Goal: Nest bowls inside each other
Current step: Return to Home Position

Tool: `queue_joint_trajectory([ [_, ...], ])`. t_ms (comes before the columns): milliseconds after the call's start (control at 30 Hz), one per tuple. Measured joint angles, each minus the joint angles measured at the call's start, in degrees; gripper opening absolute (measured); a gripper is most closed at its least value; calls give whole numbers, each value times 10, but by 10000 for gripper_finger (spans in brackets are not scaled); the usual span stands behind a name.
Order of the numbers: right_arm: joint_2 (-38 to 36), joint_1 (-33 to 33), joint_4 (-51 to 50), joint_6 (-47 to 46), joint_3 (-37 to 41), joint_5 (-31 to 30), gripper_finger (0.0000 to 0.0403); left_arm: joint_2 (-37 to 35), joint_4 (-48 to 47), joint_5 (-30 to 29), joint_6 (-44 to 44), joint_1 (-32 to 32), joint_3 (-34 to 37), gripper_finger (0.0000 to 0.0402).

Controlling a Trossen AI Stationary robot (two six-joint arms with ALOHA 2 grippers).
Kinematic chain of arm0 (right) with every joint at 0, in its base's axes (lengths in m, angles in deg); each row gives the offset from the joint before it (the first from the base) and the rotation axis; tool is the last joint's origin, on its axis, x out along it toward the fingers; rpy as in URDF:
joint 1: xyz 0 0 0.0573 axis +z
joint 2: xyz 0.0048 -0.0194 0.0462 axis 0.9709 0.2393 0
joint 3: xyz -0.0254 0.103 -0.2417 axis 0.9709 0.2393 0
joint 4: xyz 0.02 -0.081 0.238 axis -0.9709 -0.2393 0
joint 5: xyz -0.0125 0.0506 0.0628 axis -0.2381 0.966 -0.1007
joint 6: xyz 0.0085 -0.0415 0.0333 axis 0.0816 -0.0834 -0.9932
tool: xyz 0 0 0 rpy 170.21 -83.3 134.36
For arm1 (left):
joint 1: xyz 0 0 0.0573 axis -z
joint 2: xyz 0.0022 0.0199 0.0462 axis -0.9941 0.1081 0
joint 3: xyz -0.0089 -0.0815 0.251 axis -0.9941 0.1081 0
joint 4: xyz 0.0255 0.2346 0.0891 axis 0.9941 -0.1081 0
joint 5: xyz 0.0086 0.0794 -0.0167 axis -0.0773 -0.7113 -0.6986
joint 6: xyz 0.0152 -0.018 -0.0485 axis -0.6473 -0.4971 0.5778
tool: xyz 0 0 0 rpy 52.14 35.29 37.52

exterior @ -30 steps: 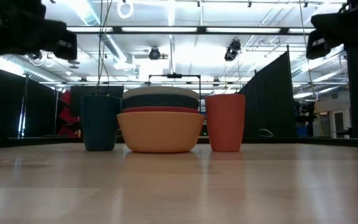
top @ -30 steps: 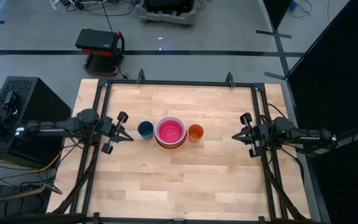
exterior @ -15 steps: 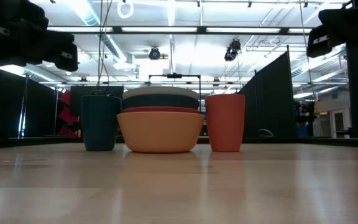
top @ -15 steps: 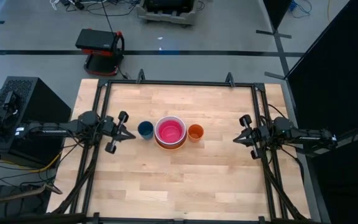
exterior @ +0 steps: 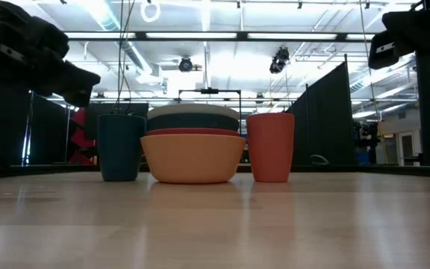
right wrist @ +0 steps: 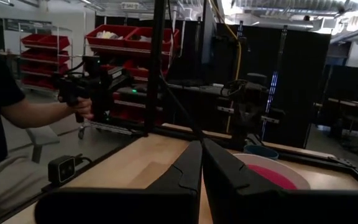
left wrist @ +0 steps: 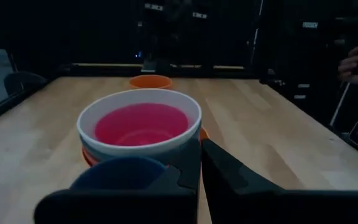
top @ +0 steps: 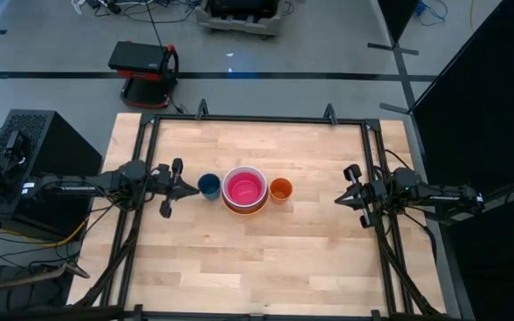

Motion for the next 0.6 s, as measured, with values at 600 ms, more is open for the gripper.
queue_joint_trajectory([
  [600,0,0,0,1,0,-1,0,0,29,-34,17,0,0,7],
])
